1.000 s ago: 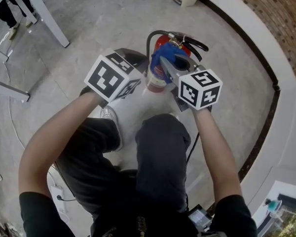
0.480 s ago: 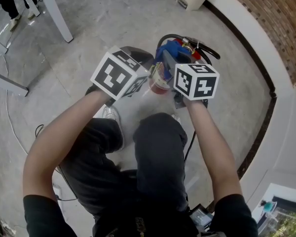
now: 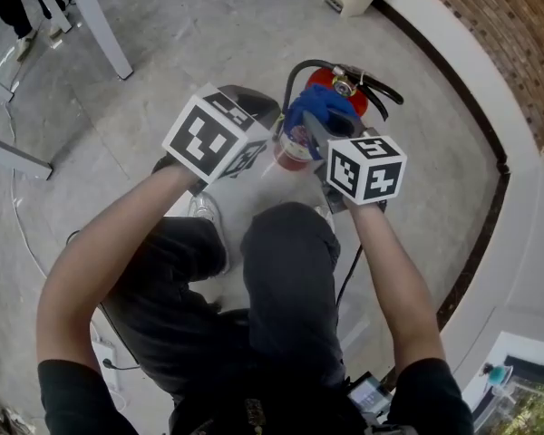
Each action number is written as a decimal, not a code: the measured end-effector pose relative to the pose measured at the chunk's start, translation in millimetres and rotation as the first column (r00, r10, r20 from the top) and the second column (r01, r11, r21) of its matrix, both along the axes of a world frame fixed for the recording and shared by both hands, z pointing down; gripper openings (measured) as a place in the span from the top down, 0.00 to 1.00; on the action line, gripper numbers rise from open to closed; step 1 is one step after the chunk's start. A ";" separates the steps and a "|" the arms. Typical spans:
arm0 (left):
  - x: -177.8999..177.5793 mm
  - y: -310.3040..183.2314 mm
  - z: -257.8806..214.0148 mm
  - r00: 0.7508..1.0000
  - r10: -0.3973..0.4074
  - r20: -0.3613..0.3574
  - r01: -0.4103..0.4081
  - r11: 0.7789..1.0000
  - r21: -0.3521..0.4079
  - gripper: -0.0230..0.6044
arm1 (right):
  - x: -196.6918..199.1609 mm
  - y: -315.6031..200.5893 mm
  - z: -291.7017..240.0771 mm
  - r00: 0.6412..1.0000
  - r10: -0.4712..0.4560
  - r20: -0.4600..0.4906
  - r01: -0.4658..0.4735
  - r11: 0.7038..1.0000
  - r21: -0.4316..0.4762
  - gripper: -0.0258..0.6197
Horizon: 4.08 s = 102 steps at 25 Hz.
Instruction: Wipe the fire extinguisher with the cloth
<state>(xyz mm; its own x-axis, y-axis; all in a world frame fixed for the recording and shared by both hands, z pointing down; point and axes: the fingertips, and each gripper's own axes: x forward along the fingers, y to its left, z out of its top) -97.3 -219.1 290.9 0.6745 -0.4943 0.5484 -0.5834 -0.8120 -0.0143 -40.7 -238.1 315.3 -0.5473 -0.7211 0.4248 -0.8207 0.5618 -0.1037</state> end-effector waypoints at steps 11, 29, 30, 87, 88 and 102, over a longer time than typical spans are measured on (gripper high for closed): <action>39.9 6.8 14.2 0.998 0.049 0.029 -0.048 0.998 -0.028 0.96 | 78.5 18.6 9.2 0.999 0.029 0.042 -0.031 0.999 0.043 0.87; 73.8 3.9 38.5 0.991 0.098 0.096 -0.091 0.993 -0.072 0.95 | 147.5 -21.9 55.0 0.983 0.147 0.107 -0.148 0.989 -0.005 0.87; 72.9 5.9 38.0 0.988 0.109 0.107 -0.102 0.992 -0.071 0.95 | 144.1 -16.0 53.3 0.984 0.139 0.109 -0.139 0.990 -0.007 0.87; 27.7 25.3 134.4 0.990 0.019 0.138 -0.012 0.998 -0.054 0.96 | 23.0 17.6 105.4 0.998 0.067 -0.022 -0.066 0.997 0.046 0.87; 34.3 28.6 136.8 0.991 0.024 0.133 -0.016 0.998 -0.062 0.96 | 32.8 20.8 105.4 0.997 0.070 -0.023 -0.069 0.997 0.042 0.87; 73.9 29.9 133.6 0.991 0.034 0.127 -0.024 0.997 -0.074 0.96 | 110.8 10.0 98.0 0.989 0.146 -0.024 -0.144 0.988 0.064 0.87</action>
<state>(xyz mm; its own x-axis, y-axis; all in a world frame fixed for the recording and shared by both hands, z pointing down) -23.3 -189.2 424.4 0.6101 -0.4317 0.6644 -0.5568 -0.8301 -0.0280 70.1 -228.1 413.2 -0.4235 -0.8172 0.3909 -0.8960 0.4416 -0.0476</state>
